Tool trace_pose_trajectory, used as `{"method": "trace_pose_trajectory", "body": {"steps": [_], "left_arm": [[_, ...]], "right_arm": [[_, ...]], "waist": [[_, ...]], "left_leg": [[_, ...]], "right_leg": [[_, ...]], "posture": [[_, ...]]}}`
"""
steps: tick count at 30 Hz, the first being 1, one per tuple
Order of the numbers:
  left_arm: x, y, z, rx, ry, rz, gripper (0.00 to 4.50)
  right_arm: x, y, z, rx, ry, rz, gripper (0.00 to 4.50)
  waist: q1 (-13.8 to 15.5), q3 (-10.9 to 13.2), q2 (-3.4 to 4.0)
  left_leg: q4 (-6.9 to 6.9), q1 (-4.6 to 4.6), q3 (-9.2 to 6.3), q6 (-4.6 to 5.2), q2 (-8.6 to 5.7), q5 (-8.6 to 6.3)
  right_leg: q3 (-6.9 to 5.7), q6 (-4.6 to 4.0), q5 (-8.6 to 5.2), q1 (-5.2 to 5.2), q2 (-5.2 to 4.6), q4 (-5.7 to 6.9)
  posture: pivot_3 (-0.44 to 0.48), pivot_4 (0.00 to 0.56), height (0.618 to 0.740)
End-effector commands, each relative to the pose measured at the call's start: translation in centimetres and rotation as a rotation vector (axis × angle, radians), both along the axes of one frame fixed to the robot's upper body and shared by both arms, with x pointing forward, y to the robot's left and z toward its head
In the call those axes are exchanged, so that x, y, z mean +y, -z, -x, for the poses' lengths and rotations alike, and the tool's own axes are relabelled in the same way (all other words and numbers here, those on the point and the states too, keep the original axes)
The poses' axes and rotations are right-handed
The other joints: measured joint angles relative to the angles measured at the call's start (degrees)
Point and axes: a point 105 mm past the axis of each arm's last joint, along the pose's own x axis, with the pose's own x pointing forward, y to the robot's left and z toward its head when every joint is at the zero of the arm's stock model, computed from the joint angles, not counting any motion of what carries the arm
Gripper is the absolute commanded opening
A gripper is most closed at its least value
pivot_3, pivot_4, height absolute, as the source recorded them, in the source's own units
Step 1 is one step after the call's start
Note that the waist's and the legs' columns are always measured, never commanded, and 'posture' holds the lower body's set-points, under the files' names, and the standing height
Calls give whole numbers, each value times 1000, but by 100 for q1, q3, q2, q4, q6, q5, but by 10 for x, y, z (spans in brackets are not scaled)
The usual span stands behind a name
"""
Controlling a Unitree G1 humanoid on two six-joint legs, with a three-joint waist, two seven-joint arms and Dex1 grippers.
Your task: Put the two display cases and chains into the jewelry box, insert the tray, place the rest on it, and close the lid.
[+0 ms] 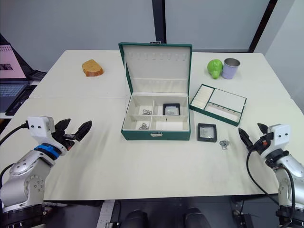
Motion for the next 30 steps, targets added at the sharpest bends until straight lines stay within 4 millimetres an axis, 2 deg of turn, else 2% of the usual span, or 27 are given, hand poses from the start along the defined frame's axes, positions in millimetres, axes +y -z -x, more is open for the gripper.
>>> {"method": "trace_pose_trajectory", "body": {"steps": [1,9,30], "left_arm": [[1,-4,0,-47,-44,-13,4446],[-2,10,-4,-53,-97,1,4446],[-6,12,-9,-51,-66,-3,4446]], "right_arm": [[-8,-2,2,-47,53,22,4500],[-10,1,-2,-73,104,6,4500],[-11,5,-3,-68,89,5,4500]], "waist": [[0,0,0],[1,-2,3],[5,-3,5]], "left_leg": [[0,2,0,0,0,0],[0,4,0,0,0,0],[1,10,0,0,0,0]], "right_leg": [[0,0,0,3,0,0],[-2,0,0,8,0,0],[-3,0,0,17,0,-1]], "posture": [[0,150,740],[0,150,740],[0,150,740]]}}
